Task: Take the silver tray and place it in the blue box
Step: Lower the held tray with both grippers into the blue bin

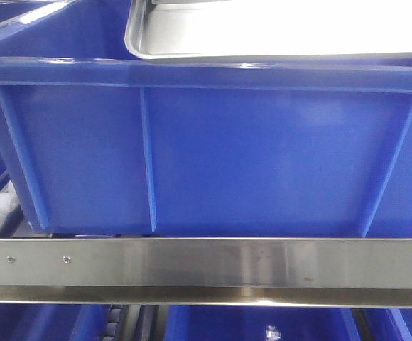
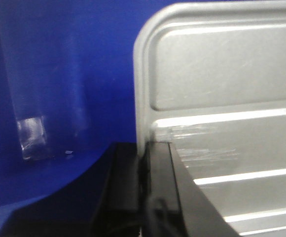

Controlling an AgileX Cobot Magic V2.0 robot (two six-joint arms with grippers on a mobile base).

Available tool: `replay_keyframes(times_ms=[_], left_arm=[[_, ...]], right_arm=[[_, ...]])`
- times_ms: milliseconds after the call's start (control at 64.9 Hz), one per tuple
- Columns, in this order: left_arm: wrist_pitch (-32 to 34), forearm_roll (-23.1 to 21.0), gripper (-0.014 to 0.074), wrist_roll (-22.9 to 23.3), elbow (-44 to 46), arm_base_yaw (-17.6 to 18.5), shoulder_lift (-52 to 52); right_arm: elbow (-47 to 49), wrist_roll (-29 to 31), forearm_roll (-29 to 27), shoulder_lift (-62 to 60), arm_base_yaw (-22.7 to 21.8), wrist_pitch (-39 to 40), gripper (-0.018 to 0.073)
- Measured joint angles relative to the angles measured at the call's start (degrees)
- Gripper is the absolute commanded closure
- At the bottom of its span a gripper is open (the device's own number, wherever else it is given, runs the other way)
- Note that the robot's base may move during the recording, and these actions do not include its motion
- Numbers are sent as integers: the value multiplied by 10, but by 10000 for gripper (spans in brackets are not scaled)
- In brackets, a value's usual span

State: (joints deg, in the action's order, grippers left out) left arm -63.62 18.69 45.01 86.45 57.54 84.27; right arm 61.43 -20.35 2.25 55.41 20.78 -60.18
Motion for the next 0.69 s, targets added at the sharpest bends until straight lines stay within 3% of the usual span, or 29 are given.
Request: replay_keyframes(times_ms=[694], left_arm=[[0,0,693,0,0,0,0]], right_arm=[[0,0,0,0,0,0,503]])
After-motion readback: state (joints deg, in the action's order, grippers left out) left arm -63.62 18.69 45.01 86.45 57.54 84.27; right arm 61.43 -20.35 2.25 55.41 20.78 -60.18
